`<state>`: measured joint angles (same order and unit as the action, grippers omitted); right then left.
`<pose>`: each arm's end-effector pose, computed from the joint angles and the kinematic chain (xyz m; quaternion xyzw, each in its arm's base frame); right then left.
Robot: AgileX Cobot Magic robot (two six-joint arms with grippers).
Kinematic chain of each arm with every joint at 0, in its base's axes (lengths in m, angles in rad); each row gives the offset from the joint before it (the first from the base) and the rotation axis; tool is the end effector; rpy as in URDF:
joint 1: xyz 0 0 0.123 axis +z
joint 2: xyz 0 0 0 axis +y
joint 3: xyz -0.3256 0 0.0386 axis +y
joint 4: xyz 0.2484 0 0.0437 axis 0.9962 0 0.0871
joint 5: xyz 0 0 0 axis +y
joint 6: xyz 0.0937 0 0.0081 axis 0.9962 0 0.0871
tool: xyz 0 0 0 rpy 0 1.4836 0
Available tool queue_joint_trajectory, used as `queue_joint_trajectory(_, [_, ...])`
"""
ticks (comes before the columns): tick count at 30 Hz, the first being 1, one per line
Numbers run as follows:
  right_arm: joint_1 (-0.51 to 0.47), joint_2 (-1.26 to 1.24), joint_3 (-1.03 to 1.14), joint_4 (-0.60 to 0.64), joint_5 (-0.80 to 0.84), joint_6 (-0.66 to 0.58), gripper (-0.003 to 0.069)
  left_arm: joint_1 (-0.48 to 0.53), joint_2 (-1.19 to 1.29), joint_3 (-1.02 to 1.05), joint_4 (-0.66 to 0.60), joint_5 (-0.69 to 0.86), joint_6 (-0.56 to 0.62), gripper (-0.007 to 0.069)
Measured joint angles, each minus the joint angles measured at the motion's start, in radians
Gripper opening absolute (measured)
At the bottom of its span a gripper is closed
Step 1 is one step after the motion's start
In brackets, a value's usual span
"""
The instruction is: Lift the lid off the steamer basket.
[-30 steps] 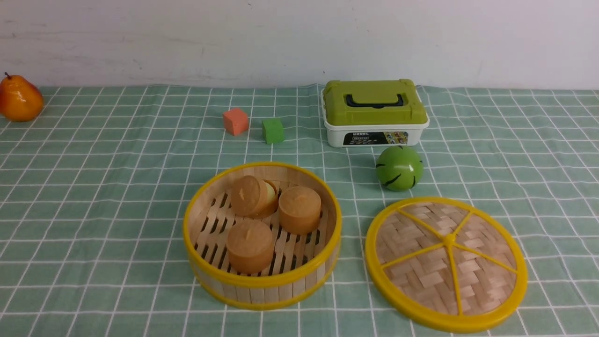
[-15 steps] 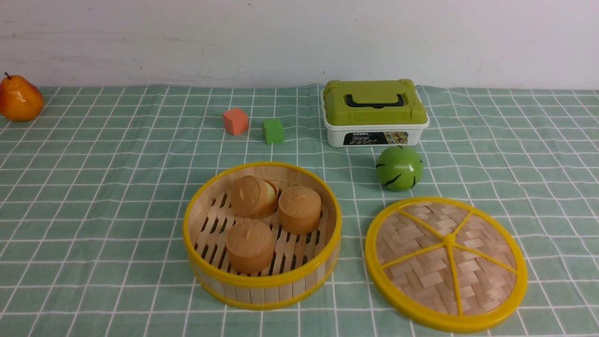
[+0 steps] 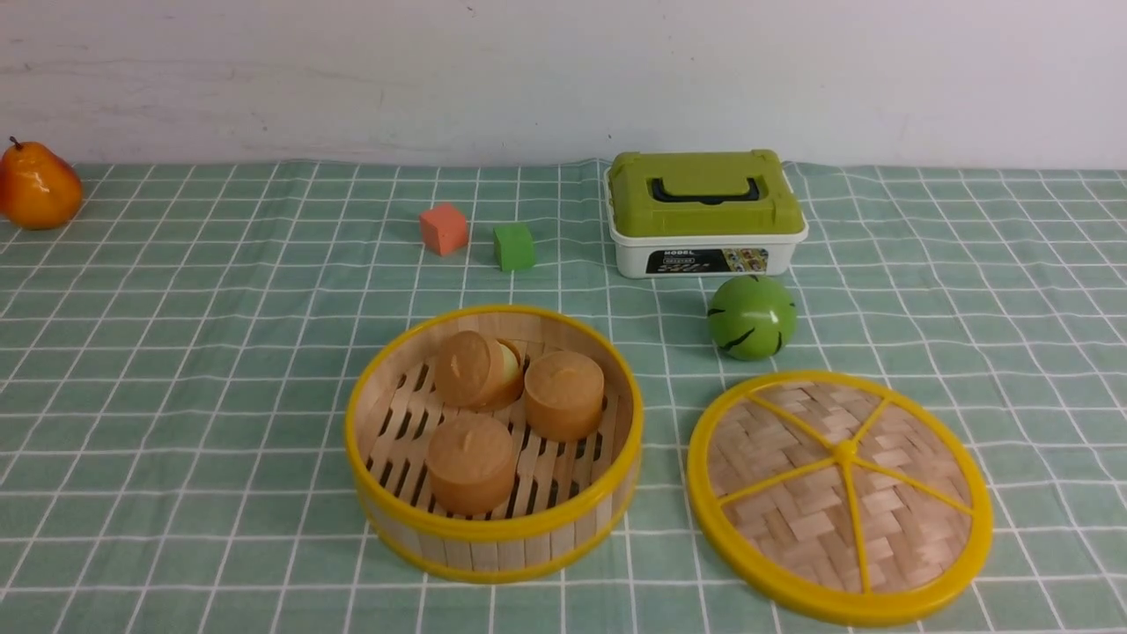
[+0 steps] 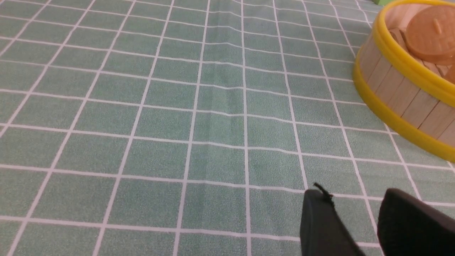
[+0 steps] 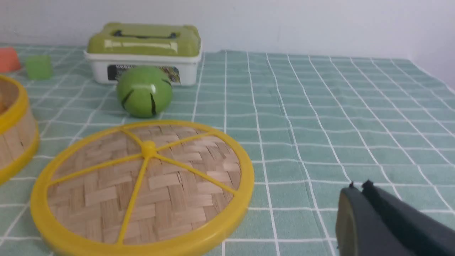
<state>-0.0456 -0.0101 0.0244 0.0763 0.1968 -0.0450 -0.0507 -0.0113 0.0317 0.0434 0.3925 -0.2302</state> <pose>0.0164 0.0007 0.1868 0.0233 0.7490 0.0004 0.6622 0.0124 0.0009 0.1664 -0.0614 0.8100 -0.0634 0.5798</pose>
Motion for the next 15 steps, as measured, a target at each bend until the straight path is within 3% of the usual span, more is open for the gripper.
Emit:
queue_joint_trajectory(7, [-0.002, 0.0, 0.002, -0.067, 0.138, 0.083, -0.0013, 0.0, 0.0, 0.0, 0.0, 0.0, 0.0, 0.0239])
queue_joint_trajectory(15, [-0.002, 0.0, -0.004, -0.098, 0.175, 0.14, -0.0022, 0.0, 0.0, 0.0, 0.0, 0.0, 0.0, 0.0239])
